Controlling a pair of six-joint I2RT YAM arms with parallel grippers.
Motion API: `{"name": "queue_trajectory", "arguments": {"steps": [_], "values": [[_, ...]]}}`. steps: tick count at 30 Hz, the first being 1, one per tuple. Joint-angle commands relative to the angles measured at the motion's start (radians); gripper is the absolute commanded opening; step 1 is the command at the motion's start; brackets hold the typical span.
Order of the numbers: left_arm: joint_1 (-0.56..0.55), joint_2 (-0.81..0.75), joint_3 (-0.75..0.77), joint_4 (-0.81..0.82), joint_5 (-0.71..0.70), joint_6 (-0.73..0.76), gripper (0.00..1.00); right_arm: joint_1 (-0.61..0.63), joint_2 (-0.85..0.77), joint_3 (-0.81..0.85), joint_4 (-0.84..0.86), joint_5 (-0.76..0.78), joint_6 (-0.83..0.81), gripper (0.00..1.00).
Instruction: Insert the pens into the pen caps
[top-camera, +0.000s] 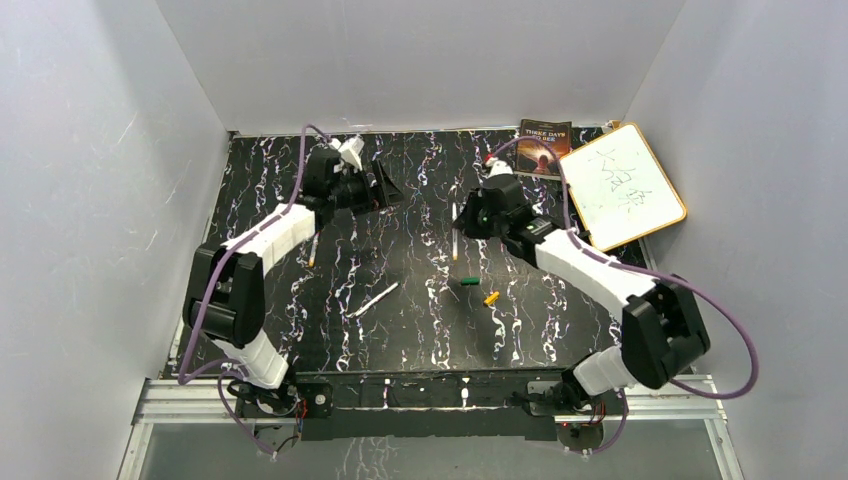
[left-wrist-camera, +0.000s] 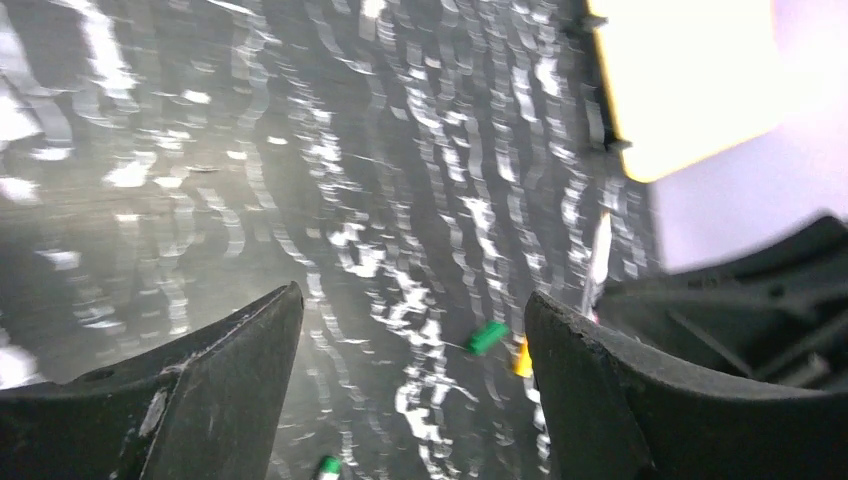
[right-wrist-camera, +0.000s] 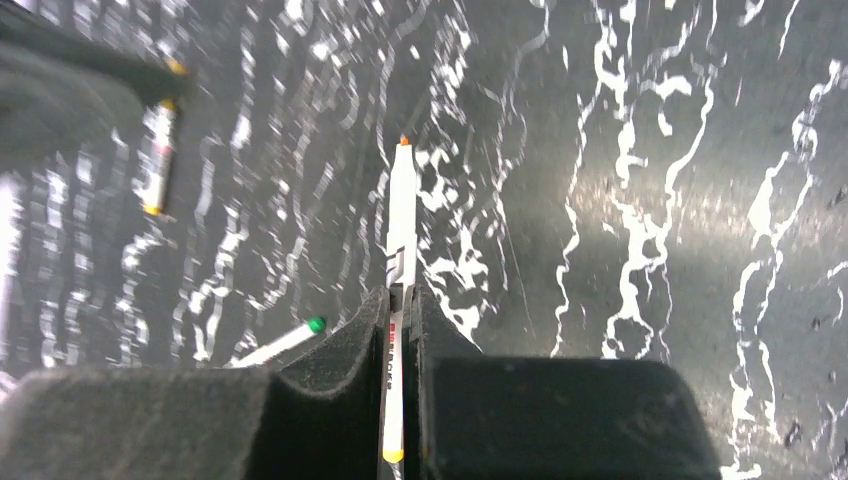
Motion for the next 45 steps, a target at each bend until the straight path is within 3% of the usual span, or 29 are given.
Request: {"name": "queue_trajectory", "arguments": {"steps": [1, 3, 5, 11, 14, 19, 22, 24, 25, 26, 27, 30, 37, 42, 45], "values": [[-0.002, -0.033, -0.204, 0.657, 0.411, -0.407, 0.78, -0.046, -0.114, -0.050, 0.303, -0.116, 0.052, 0.00], [-0.006, -0.011, -0.291, 1.007, 0.457, -0.598, 0.74, -0.049, -0.144, -0.063, 0.370, -0.121, 0.063, 0.00], [-0.017, 0.000, -0.337, 1.213, 0.473, -0.668, 0.70, -0.050, -0.162, -0.072, 0.418, -0.125, 0.067, 0.00], [-0.025, 0.026, -0.381, 1.630, 0.477, -0.818, 0.72, -0.050, -0.209, -0.110, 0.561, -0.151, 0.075, 0.00], [-0.022, 0.040, -0.375, 1.626, 0.485, -0.823, 0.71, -0.051, -0.179, -0.077, 0.511, -0.162, 0.060, 0.00], [-0.006, -0.043, -0.378, 1.343, 0.461, -0.601, 0.73, -0.050, -0.164, -0.120, 0.554, -0.166, 0.064, 0.00], [0.002, -0.104, -0.288, 0.997, 0.426, -0.384, 0.73, -0.050, -0.091, -0.069, 0.474, -0.161, 0.039, 0.00], [0.008, -0.122, -0.136, 0.539, 0.239, -0.126, 0.68, -0.050, -0.051, -0.055, 0.471, -0.167, 0.041, 0.00], [0.008, -0.111, -0.034, 0.186, -0.023, 0.032, 0.67, -0.050, -0.041, -0.055, 0.479, -0.172, 0.046, 0.04], [0.009, -0.091, 0.057, 0.016, -0.247, 0.118, 0.70, -0.050, -0.034, -0.050, 0.479, -0.178, 0.047, 0.11], [0.033, -0.066, 0.114, -0.064, -0.342, 0.181, 0.74, -0.051, -0.029, -0.043, 0.474, -0.190, 0.039, 0.16], [0.118, -0.016, 0.205, -0.184, -0.378, 0.226, 0.79, -0.049, -0.016, -0.038, 0.464, -0.198, 0.012, 0.24], [0.121, 0.007, 0.203, -0.197, -0.430, 0.321, 0.96, -0.051, 0.001, -0.053, 0.464, -0.205, -0.028, 0.31], [0.128, 0.137, 0.341, -0.338, -0.528, 0.348, 0.93, -0.050, -0.002, -0.085, 0.484, -0.215, -0.012, 0.32], [0.129, 0.219, 0.427, -0.437, -0.565, 0.296, 0.79, -0.050, -0.003, -0.096, 0.477, -0.210, -0.007, 0.33]]}}
